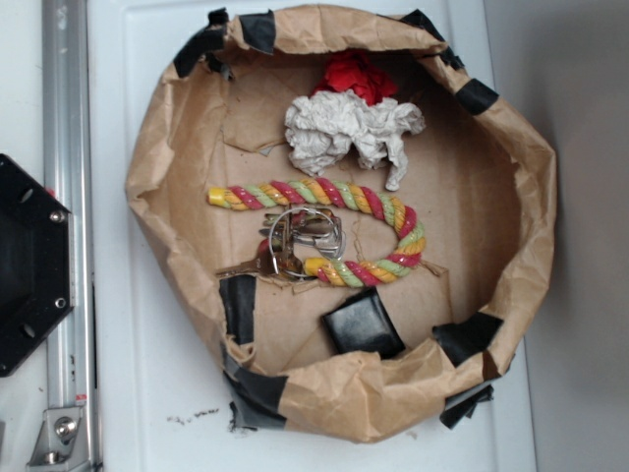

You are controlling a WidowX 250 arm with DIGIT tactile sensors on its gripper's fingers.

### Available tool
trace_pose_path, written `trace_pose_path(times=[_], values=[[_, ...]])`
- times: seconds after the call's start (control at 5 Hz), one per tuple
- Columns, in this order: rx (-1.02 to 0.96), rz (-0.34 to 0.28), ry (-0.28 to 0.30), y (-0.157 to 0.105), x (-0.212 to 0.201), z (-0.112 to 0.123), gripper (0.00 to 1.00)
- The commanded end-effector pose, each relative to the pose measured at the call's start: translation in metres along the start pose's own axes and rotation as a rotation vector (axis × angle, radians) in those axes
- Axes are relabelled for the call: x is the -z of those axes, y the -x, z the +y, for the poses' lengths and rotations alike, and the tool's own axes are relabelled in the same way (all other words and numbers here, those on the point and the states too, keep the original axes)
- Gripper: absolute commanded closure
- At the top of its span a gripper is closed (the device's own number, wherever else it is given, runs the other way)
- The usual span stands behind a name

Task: Grab the black box.

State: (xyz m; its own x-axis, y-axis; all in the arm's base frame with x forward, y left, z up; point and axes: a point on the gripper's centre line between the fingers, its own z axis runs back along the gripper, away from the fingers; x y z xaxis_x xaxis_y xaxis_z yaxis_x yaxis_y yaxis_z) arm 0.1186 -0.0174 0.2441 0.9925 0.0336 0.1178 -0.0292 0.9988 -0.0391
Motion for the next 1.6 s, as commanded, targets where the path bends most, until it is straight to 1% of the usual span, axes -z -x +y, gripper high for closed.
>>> trace_pose_path(times=[0.0,0.2,0.4,0.6,0.8,1.0,1.2,1.4], values=[[0.0,0.0,0.0,0.0,0.0,0.0,0.0],[0.108,-0.088,0.049,-0.048,0.012,-0.004,0.0],[0.205,-0.096,0.098,-0.087,0.033,-0.009,0.0],[0.315,-0.163,0.145,-0.112,0.052,-0.013,0.0],[0.435,-0.17,0.115,-0.123,0.072,-0.014,0.0],[0.687,-0.168,0.092,-0.125,0.091,0.007,0.0],[0.887,-0.148,0.014,-0.13,0.102,0.015,0.0],[1.116,-0.082,-0.105,-0.132,0.127,0.006,0.0]])
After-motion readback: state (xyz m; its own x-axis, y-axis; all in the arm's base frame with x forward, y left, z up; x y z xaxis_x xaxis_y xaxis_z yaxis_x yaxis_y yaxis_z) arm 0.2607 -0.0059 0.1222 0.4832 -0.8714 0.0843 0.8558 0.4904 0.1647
